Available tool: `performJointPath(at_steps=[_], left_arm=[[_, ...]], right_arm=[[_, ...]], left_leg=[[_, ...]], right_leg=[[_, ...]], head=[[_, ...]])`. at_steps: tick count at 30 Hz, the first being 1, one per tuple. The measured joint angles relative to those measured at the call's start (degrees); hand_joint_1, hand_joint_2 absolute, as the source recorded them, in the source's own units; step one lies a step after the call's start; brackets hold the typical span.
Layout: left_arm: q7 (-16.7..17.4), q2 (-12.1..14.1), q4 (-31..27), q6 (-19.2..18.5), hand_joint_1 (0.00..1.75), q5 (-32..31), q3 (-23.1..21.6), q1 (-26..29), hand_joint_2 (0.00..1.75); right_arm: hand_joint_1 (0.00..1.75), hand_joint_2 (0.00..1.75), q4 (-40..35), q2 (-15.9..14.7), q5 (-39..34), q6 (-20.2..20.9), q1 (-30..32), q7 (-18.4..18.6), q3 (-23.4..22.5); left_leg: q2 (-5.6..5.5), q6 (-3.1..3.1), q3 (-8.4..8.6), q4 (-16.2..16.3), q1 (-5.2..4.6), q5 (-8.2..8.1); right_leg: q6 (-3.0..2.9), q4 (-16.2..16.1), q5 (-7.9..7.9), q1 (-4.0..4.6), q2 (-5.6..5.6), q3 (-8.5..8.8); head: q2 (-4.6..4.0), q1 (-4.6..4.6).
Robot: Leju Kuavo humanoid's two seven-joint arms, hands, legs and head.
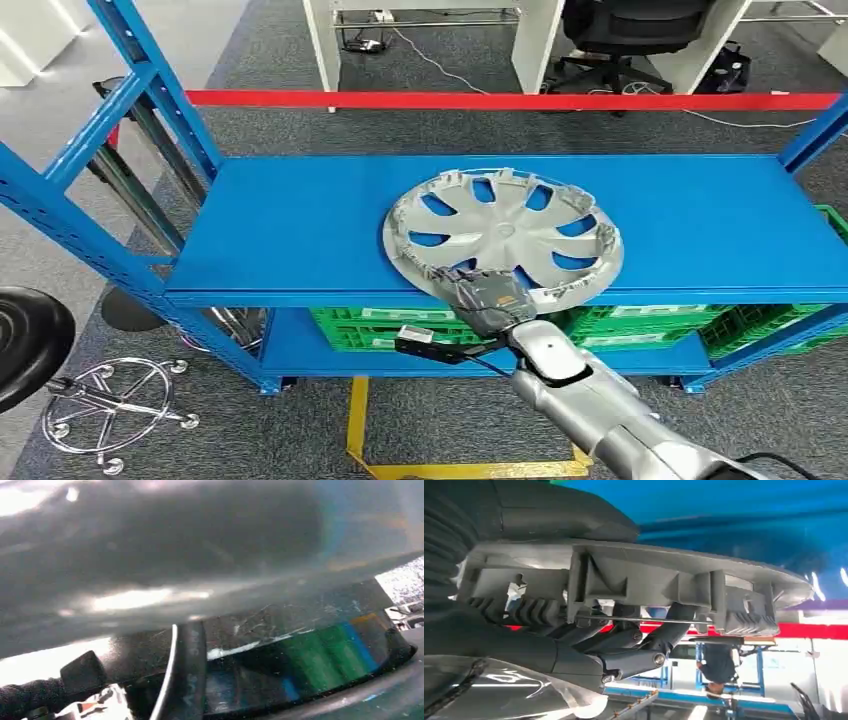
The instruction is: Take the parts from the cabinet and place them on the table.
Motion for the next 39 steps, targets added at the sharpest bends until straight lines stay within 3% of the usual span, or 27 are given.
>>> performJointPath(at_steps=[19,22,25,26,29,33,39], left_arm=[[-0.3,0.0,0.0,0.3,0.00,0.6,0.9,0.0,0.00],[-0.5,0.0,0.0,0.8,0.00,1.1,1.4,0.1,0.00],[-1.2,0.0,0.0,2.1,0.00,1.5,1.9,0.2,0.00],[-1.5,-0.1,0.0,2.7,0.00,1.7,2.1,0.2,1.75],[-2.6,-0.1,0.0,4.0,0.00,1.8,2.4,0.2,1.75],[-3.8,-0.1,0.0,4.6,0.00,1.7,2.6,0.2,1.75],[-4.7,0.2,0.0,2.5,0.00,0.7,2.6,-0.7,1.75]], right_arm=[[1.75,1.75,-7.8,-1.7,-0.8,-0.5,1.6,-0.8,1.2],[1.75,1.75,-12.5,-2.6,0.8,-3.9,2.6,-1.5,2.1],[1.75,1.75,-19.1,-3.6,7.8,-10.1,4.5,-2.6,2.7],[1.75,1.75,-22.7,-3.8,11.3,-10.9,5.7,-3.7,2.5],[1.75,1.75,-33.9,-4.2,18.0,-11.7,8.9,-6.2,2.3],[1.75,1.75,-48.2,-5.3,19.6,-11.8,11.4,-11.2,2.8],[1.75,1.75,-59.5,-5.3,19.6,-12.2,11.3,-14.0,2.3]], left_leg=[[0.00,0.00,-0.09,0.0,0.00,0.00],[0.00,0.00,-0.14,0.0,0.00,0.00],[0.00,0.00,-0.19,0.0,0.00,0.00],[0.00,0.00,-0.20,0.0,0.01,-0.01],[0.00,0.00,-0.38,0.0,0.01,-0.02],[-0.06,0.00,-0.50,0.0,0.01,-0.01],[-0.03,0.01,-0.49,0.0,0.00,0.01]], right_leg=[[0.00,0.0,0.00,0.00,0.00,-0.09],[0.00,0.0,0.00,0.00,0.00,-0.16],[0.00,0.0,0.00,0.00,0.00,-0.22],[0.00,0.0,0.00,0.00,0.01,-0.23],[0.00,0.0,-0.01,0.00,0.01,-0.41],[0.00,0.0,-0.02,0.00,-0.10,-0.49],[0.00,0.0,0.01,-0.01,-0.06,-0.46]], head=[[0.00,0.00],[0.00,-0.02],[0.00,0.00],[0.00,0.02],[0.00,-0.04],[0.00,0.04],[0.00,0.02]])
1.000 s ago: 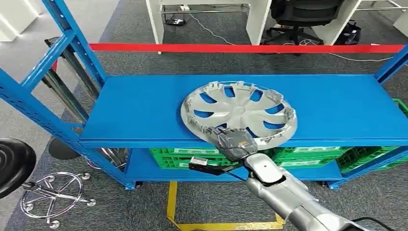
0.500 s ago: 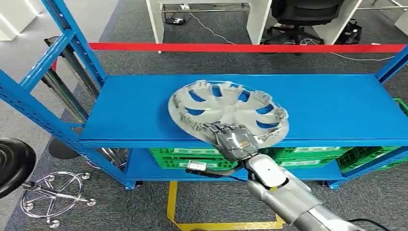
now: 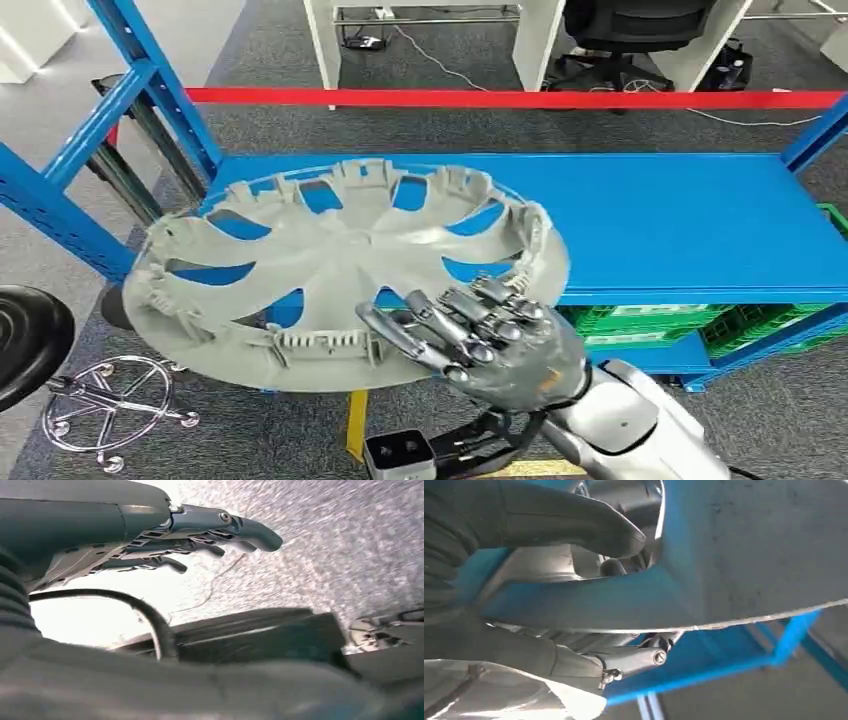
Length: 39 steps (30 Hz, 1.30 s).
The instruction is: Take the parts from the cabinet and place them on the table.
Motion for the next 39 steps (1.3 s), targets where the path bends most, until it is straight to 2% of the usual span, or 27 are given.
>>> performJointPath(at_steps=[10,39], left_arm=[[-1.6,0.5,0.0,0.0,0.00,-1.4,-0.9,-1.3,1.75],[-4.5,0.5,0.0,-0.3,0.00,-1.5,-2.8,-2.5,1.75]], right_arm=[[1.75,1.75,-6.5,-0.1,0.0,0.0,0.1,0.1,-0.1],[1.75,1.75,-8.1,-0.5,0.0,0.0,1.6,1.5,-0.6]], left_leg=[[0.00,-0.01,0.01,0.0,0.00,0.03],[0.00,-0.01,0.01,0.0,0.00,0.03]], right_leg=[[0.01,0.0,0.04,0.00,0.00,0.00],[0.01,0.0,0.04,0.00,0.01,-0.01]], head=[[0.00,-0.02],[0.00,-0.02]])
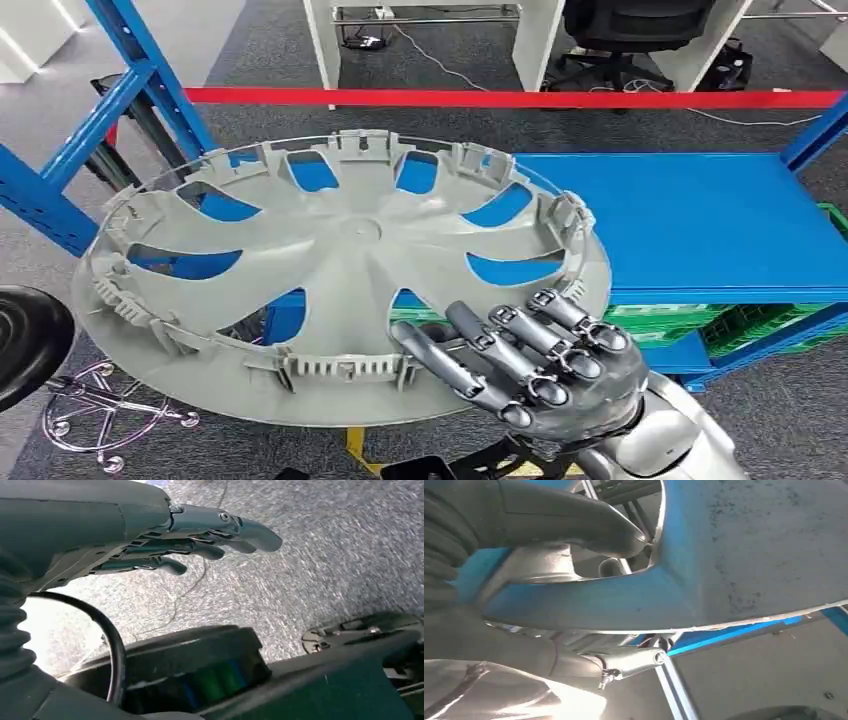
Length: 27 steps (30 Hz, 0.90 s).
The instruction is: Take the parts from the cabinet and place them on the table.
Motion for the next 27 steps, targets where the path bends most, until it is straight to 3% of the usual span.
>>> performJointPath(at_steps=[14,21,27], left_arm=[[0.8,0.0,0.0,-0.7,0.00,0.4,-0.4,0.0,1.75],[2.1,0.1,0.0,-2.3,0.00,4.8,0.3,0.5,1.75],[4.1,-0.4,0.0,-1.1,0.00,8.6,3.4,1.2,1.75]], right_arm=[[1.75,1.75,-1.0,0.0,0.0,0.0,0.7,1.4,-0.5],[1.75,1.75,-1.9,0.0,0.0,0.0,1.5,1.6,-1.4],[1.75,1.75,-2.5,0.0,0.0,0.0,2.3,0.5,-2.8]], left_leg=[[0.00,0.00,0.00,0.0,0.00,0.00],[0.00,0.00,-0.01,0.0,0.00,0.00],[0.00,0.00,-0.01,0.0,0.00,0.00]], right_leg=[[0.00,0.0,0.00,0.00,0.00,0.00],[0.00,0.0,0.00,0.00,0.00,0.00],[0.00,0.0,0.00,0.00,-0.01,0.01]], head=[[0.00,0.00],[0.00,0.00],[0.00,0.00]])
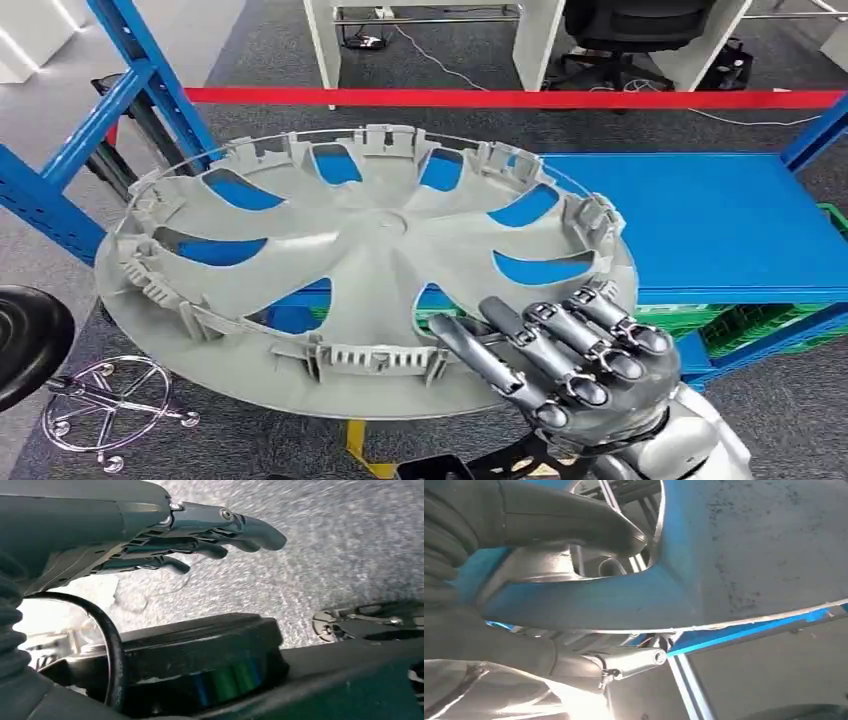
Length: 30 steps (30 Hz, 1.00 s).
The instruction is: Take the parts from the cabinet and place them on the table.
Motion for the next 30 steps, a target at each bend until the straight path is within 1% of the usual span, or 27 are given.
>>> performJointPath(at_steps=[6,7,10,12,13,14,15,16,17,18,19,20,21,22,23,24,25,26,27,28,29,30], left_arm=[[0.7,-0.3,0.0,0.3,0.00,0.0,1.3,0.0,1.75],[0.9,-0.3,0.0,0.3,0.00,0.0,1.4,0.0,1.75],[1.1,-0.3,0.0,0.3,0.00,0.0,1.7,0.0,1.75],[1.1,-0.2,0.0,-1.1,0.00,-0.5,1.7,-0.1,1.75],[1.1,-0.1,0.0,-2.1,0.00,-0.8,1.7,-0.1,1.75],[1.1,0.2,0.0,-3.2,0.00,-1.1,1.7,-0.1,1.75],[1.1,0.3,0.0,-4.3,0.00,-1.2,1.7,-0.2,1.75],[1.1,0.6,0.0,-4.9,0.00,-1.2,1.7,-0.1,1.75],[1.1,0.8,0.0,-5.4,0.00,-1.3,1.7,-0.1,1.75],[1.1,0.9,0.0,-5.7,0.00,-1.4,1.7,-0.1,1.75],[1.1,1.0,0.0,-5.9,0.00,-1.5,1.7,-0.1,1.75],[1.1,1.1,0.0,-6.0,0.00,-1.6,1.7,-0.1,1.75],[1.1,1.2,0.0,-6.1,0.00,-1.6,1.6,-0.1,1.75],[1.1,1.2,0.0,-6.1,0.00,-1.7,1.6,-0.2,1.75],[1.1,1.2,0.0,-6.1,0.00,-1.8,1.6,-0.2,1.75],[1.1,1.4,0.0,-6.1,0.00,-1.9,1.6,-0.2,1.75],[1.1,1.4,0.0,-6.1,0.00,-2.2,1.6,-0.3,1.75],[1.1,1.4,0.0,-6.1,0.00,-2.4,1.5,-0.4,1.75],[1.2,1.5,0.0,-6.1,0.00,-2.7,1.4,-0.5,1.75],[1.3,1.5,0.0,-6.1,0.00,-3.1,1.2,-0.6,1.75],[1.4,1.6,0.0,-6.1,0.00,-3.4,1.0,-0.6,1.75],[1.5,1.6,0.0,-6.1,0.00,-3.5,0.7,-0.7,1.75]], right_arm=[[1.75,1.75,-0.6,0.0,0.0,0.0,0.5,-0.3,-1.0],[1.75,1.75,-0.7,0.0,0.0,0.0,0.6,-0.3,-1.0],[1.75,1.75,-0.8,0.0,0.0,0.0,0.8,-0.3,-1.2],[1.75,1.75,-1.1,0.0,0.0,0.0,0.9,-0.3,-1.4],[1.75,1.75,-1.3,0.0,0.0,0.0,0.9,-0.2,-1.4],[1.75,1.75,-1.4,0.0,0.0,0.0,1.1,-0.2,-1.4],[1.75,1.75,-1.5,0.0,0.0,0.0,0.9,-0.2,-1.4],[1.75,1.75,-1.6,0.0,0.0,0.0,0.9,-0.1,-1.4],[1.75,1.75,-1.6,0.0,0.0,0.0,1.1,0.1,-1.4],[1.75,1.75,-1.6,0.0,0.0,0.0,1.2,0.2,-1.4],[1.75,1.75,-1.6,0.0,0.0,0.0,1.3,0.3,-1.4],[1.75,1.75,-1.6,0.0,0.0,0.0,1.4,0.4,-1.4],[1.75,1.75,-1.6,0.0,0.0,0.0,1.4,0.4,-1.4],[1.75,1.75,-1.6,0.0,0.0,0.0,1.3,0.5,-1.4],[1.75,1.75,-1.6,0.0,0.0,0.0,1.3,0.5,-1.4],[1.75,1.75,-1.6,0.0,0.0,0.0,1.2,0.6,-1.4],[1.75,1.75,-1.6,0.0,0.0,0.0,1.2,0.6,-1.4],[1.75,1.75,-1.6,0.0,0.0,0.0,1.3,0.9,-1.4],[1.75,1.75,-1.6,0.1,0.0,0.0,1.5,1.1,-1.4],[1.75,1.75,-1.6,0.1,0.0,0.0,1.5,1.1,-1.5],[1.75,1.75,-1.6,0.1,0.0,0.0,1.4,1.1,-1.5],[1.75,1.75,-1.6,0.1,0.0,0.0,1.5,1.1,-1.5]], left_leg=[[0.00,0.00,0.01,0.0,0.00,0.00],[-0.02,0.17,-0.08,0.4,-0.24,-0.10],[-0.02,0.34,-0.17,0.6,-0.23,-0.22],[-0.02,0.55,-0.23,0.6,-0.36,-0.22],[0.05,1.04,-0.11,0.1,-0.24,0.46],[0.43,1.38,0.22,-0.9,0.34,1.04],[0.51,1.60,0.22,-1.2,0.32,1.26],[0.66,1.74,-0.02,-1.2,0.36,1.36],[0.80,1.74,-0.21,-1.1,0.35,1.36],[0.95,1.73,-0.38,-1.0,0.34,1.37],[1.05,1.69,-0.58,-0.8,0.35,1.40],[1.15,1.68,-0.75,-0.5,0.42,1.39],[1.17,1.59,-0.89,-0.3,0.53,1.34],[1.17,1.30,-1.00,0.0,0.66,1.32],[1.15,0.89,-1.18,0.5,0.76,1.14],[1.08,0.31,-1.58,0.8,0.56,1.05],[1.02,-0.06,-2.00,1.4,0.37,1.14],[0.98,-0.54,-2.17,1.7,0.33,1.46],[0.97,-0.85,-2.38,1.6,0.37,1.89],[0.97,-1.15,-2.49,1.6,0.45,2.06],[0.95,-1.36,-2.76,1.9,0.64,1.43],[0.98,-1.63,-3.37,3.4,0.62,-0.69]], right_leg=[[0.00,0.0,0.00,0.00,0.00,0.01],[0.18,-0.1,0.12,-0.20,-0.02,0.03],[0.23,0.0,0.09,-0.21,0.00,0.00],[0.48,-0.2,0.21,-0.35,0.00,0.01],[0.92,-0.3,0.58,-0.24,0.12,0.10],[0.90,0.2,-0.51,-0.30,-0.26,-0.52],[0.96,1.7,-2.16,-0.10,-1.04,-1.22],[0.99,6.0,-4.83,-0.21,-1.23,-2.90],[1.16,11.0,-7.20,-0.32,-1.26,-4.92],[1.36,15.2,-8.82,-0.44,-1.28,-6.65],[1.54,17.6,-9.12,-0.47,-1.31,-7.58],[1.69,17.0,-7.88,-0.60,-1.37,-7.08],[1.88,13.8,-5.59,-0.80,-1.49,-5.27],[2.11,8.8,-3.04,-1.06,-1.66,-2.53],[2.39,3.5,-1.12,-1.35,-1.96,0.38],[2.64,2.0,-2.71,-1.05,-1.97,1.80],[2.04,1.8,-2.03,-0.91,-1.58,1.88],[1.89,1.9,-2.17,-0.96,-1.65,1.23],[1.60,2.2,-2.09,-0.85,-1.54,0.94],[1.10,2.2,-1.80,-0.81,-1.54,0.73],[0.20,1.9,-1.34,-1.16,-1.77,0.37],[-0.37,2.0,-1.00,-1.06,-1.82,-0.06]], head=[[0.00,0.00],[0.00,0.00],[0.00,0.00],[0.00,-0.02],[0.00,-0.07],[0.00,-0.02],[0.00,0.22],[0.00,0.39],[0.00,0.42],[0.00,0.37],[0.00,0.44],[0.00,0.44],[0.00,0.42],[0.00,0.42],[0.00,0.42],[0.00,0.50],[0.00,0.70],[0.00,0.63],[0.00,0.59],[0.00,0.70],[0.00,0.66],[0.00,0.46]])
